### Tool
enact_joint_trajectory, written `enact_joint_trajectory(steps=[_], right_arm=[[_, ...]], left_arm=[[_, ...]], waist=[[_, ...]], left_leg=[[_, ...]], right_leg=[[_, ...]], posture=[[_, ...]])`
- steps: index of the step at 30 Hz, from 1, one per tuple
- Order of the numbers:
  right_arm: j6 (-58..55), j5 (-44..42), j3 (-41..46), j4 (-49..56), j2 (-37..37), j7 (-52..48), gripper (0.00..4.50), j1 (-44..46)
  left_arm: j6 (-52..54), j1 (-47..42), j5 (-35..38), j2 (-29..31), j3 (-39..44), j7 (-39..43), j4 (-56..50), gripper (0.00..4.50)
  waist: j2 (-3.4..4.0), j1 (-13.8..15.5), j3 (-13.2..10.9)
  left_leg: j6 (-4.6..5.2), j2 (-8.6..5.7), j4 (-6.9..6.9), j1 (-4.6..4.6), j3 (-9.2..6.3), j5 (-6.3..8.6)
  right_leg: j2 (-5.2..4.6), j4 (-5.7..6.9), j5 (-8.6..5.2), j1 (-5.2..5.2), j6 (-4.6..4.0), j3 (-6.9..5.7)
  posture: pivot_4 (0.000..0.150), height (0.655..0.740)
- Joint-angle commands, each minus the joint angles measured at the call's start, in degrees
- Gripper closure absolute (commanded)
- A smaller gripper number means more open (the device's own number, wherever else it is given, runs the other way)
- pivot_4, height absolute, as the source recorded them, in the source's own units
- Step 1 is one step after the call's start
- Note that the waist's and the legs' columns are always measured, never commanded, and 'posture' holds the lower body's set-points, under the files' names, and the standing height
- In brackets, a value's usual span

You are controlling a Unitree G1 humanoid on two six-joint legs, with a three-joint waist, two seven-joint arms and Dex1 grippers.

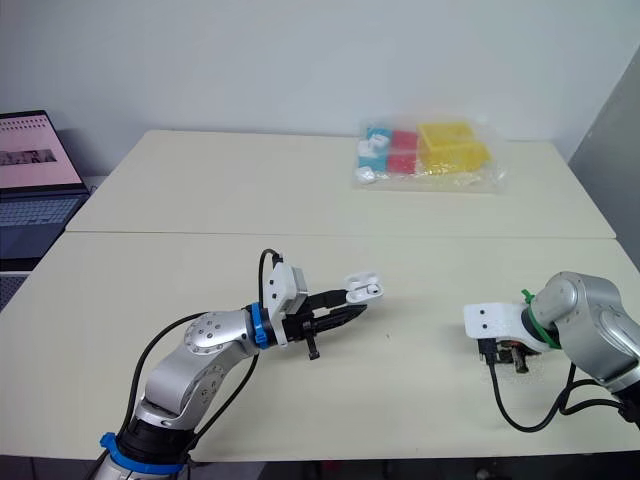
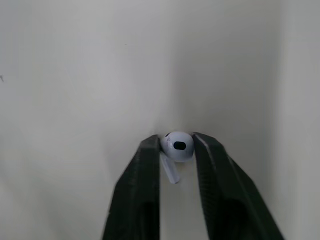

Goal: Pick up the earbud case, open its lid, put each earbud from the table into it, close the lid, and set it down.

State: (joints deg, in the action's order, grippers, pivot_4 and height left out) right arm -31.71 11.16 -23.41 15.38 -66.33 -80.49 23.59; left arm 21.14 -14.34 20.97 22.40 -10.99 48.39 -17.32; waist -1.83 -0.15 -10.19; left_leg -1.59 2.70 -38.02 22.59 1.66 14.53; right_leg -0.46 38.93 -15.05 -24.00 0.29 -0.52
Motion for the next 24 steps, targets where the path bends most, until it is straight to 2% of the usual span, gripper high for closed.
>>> enact_joint_trajectory(steps=[1,8,12,14,18,21,24], right_arm=[[0.2,0.2,0.3,0.2,0.1,-0.6,4.10,0.1],[-2.7,-6.2,6.1,4.8,-0.3,-1.5,4.10,0.8],[-16.2,-19.0,17.7,13.7,2.1,-0.6,4.10,0.8],[-24.0,-25.9,23.3,17.9,6.6,1.8,4.10,1.5],[-38.3,-36.4,32.8,24.7,20.2,11.2,4.10,4.2],[-41.5,-41.7,39.1,27.6,33.2,20.2,4.10,5.1],[-40.2,-41.9,39.3,30.7,41.6,29.8,4.10,4.2]], left_arm=[[-1.1,-0.4,0.0,0.1,-0.4,0.3,-0.9,3.72],[-1.3,-1.0,0.2,-0.2,0.1,0.2,0.1,3.72],[-1.4,-2.3,0.8,-1.1,0.6,-0.3,0.9,3.72],[-1.2,-3.0,1.1,-1.5,0.8,-0.4,1.1,3.72],[-1.6,-4.7,1.4,-1.9,1.3,-0.1,2.2,3.72],[-2.0,-5.9,1.3,-2.3,1.3,-0.1,2.9,3.72],[-2.1,-7.1,1.3,-2.7,1.3,0.0,3.4,3.72]], waist=[[0.00,0.0,0.0],[0.01,0.0,0.0],[0.00,0.0,0.0],[-0.03,0.1,0.0],[-0.03,0.0,0.0],[-0.02,0.1,0.0],[-0.02,0.0,0.0]], left_leg=[[0.00,0.00,0.00,0.00,0.00,0.00],[0.00,0.00,0.01,0.01,0.00,0.00],[0.00,0.01,0.01,0.03,-0.03,0.00],[0.00,0.00,0.01,0.03,-0.07,0.00],[0.00,0.01,-0.02,0.03,-0.08,0.00],[-0.01,0.02,-0.04,0.02,-0.13,-0.01],[-0.01,0.00,-0.02,0.10,-0.13,-0.01]], right_leg=[[0.00,0.00,0.00,0.00,0.00,0.00],[0.00,0.00,0.00,-0.02,0.00,0.01],[0.02,0.02,0.00,-0.01,0.00,-0.02],[0.01,0.01,0.00,0.01,0.00,-0.04],[0.02,0.03,0.01,0.03,0.00,-0.02],[0.05,0.06,0.02,0.05,-0.01,-0.08],[0.03,0.04,0.02,0.00,-0.01,-0.06]], posture=[[0.150,0.7378],[0.150,0.7378],[0.150,0.7378],[0.150,0.7378],[0.150,0.7378],[0.150,0.7378],[0.150,0.7378]])
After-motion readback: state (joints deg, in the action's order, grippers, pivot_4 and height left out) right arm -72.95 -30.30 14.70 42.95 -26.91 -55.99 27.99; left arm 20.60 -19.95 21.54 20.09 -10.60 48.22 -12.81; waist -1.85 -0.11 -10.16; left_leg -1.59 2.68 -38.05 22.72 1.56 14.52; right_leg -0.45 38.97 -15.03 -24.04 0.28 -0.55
